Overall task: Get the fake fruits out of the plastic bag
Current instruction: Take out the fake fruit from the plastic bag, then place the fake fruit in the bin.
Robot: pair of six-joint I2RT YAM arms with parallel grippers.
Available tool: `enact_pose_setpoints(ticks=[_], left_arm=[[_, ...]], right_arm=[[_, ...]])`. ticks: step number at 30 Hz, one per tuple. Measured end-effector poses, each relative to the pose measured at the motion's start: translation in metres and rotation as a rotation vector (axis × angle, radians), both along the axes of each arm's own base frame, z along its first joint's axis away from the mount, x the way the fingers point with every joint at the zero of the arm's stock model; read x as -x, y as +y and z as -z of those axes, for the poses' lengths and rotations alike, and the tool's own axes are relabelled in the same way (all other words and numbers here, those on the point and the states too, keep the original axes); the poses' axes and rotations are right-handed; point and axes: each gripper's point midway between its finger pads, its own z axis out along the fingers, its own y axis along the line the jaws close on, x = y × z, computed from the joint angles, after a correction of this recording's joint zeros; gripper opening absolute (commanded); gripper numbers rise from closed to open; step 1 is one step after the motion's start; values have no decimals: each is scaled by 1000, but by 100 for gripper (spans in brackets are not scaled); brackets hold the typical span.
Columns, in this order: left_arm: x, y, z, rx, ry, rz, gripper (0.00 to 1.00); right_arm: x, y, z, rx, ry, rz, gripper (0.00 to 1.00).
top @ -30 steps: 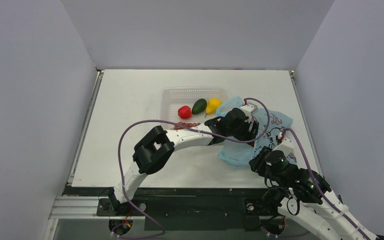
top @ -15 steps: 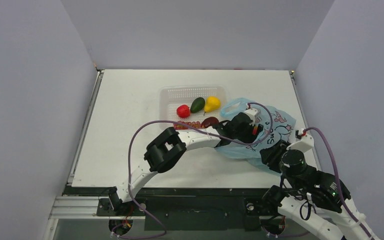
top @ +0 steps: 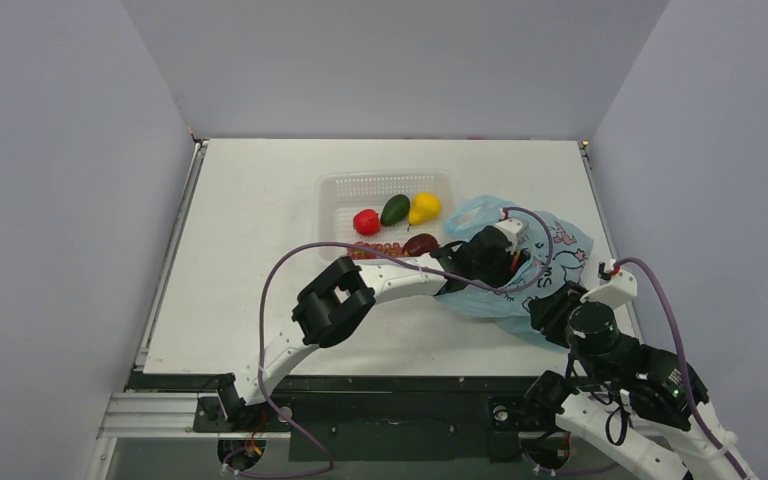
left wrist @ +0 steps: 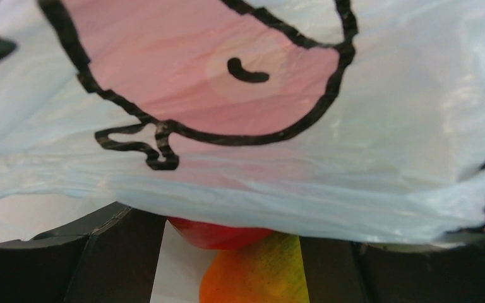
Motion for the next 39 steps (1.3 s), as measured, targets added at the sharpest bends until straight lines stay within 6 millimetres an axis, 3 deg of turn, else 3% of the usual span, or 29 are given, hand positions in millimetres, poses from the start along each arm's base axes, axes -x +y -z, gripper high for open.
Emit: enact_pose_setpoints(ticks=[2,9,20,25,32,39], left_arm=[[0,1,-1,-4,-3,2,0],[7,19,-12,-69,-18,24,0],[26,55,-84,-39,-47,41,0],[34,73,-108,-18,-41,49,0],[30,134,-125,57,59,6,0],[-11,223,-135,151,112,-182,0]], right_arm=[[0,-2,-3,5,-8,6,35],[-6,-9,-18,51,-38,23,35],[-15,-12,-14,149,-19,33,37],[-23,-9,-15,184,-18,39,37],[-28,-7,-18,186,-35,48,37],[-32,-7,-21,202,-50,54,39]])
